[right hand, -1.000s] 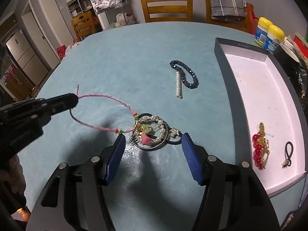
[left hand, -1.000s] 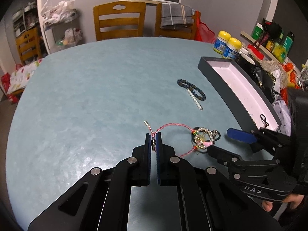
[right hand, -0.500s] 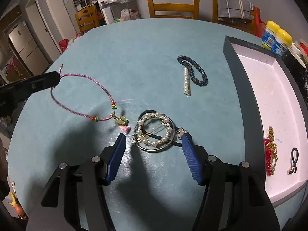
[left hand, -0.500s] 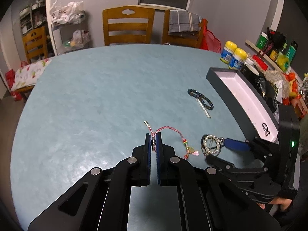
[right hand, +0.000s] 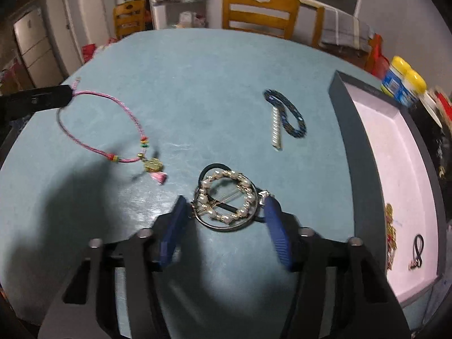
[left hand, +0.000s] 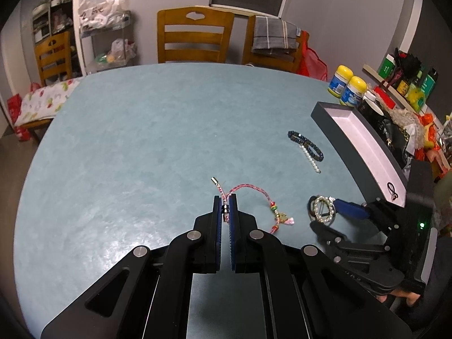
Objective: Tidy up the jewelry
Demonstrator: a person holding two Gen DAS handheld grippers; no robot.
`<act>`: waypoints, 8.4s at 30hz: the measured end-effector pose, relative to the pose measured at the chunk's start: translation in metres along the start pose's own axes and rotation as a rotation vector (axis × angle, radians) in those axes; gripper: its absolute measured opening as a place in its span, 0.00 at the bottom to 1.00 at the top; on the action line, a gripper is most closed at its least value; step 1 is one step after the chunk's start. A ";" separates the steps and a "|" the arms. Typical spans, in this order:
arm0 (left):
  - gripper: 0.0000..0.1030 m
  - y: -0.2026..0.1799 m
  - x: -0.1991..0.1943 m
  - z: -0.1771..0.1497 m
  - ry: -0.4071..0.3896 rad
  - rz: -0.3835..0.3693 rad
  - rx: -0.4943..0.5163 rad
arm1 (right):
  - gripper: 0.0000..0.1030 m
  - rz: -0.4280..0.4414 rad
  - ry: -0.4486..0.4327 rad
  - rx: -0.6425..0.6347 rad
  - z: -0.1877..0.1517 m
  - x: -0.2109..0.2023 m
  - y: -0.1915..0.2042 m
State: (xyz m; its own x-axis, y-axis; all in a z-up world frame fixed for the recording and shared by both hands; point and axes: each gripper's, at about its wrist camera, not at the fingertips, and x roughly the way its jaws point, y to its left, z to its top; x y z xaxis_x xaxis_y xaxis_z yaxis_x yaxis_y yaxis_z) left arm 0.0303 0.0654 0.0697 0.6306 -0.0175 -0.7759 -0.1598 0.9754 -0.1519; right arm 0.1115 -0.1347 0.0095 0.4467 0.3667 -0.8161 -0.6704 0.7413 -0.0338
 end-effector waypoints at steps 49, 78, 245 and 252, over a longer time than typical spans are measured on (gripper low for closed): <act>0.05 -0.249 0.015 0.080 -0.123 -0.401 0.326 | 0.47 -0.206 -0.118 0.453 -0.066 -0.113 -0.197; 0.31 -0.269 0.108 0.060 0.110 -0.276 0.343 | 0.49 -0.112 0.054 0.452 -0.064 -0.059 -0.218; 0.39 -0.289 0.096 0.019 0.126 -0.325 0.444 | 0.13 -0.087 -0.020 0.435 -0.079 -0.089 -0.239; 0.47 -0.284 0.093 0.023 0.110 -0.318 0.431 | 0.17 -0.088 -0.016 0.418 -0.078 -0.087 -0.237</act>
State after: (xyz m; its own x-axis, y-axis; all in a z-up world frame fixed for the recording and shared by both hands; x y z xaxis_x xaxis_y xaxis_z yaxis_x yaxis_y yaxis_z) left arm 0.1523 -0.2084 0.0547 0.5102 -0.3265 -0.7957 0.3661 0.9196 -0.1426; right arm 0.1853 -0.3862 0.0439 0.5027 0.2978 -0.8115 -0.3326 0.9332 0.1364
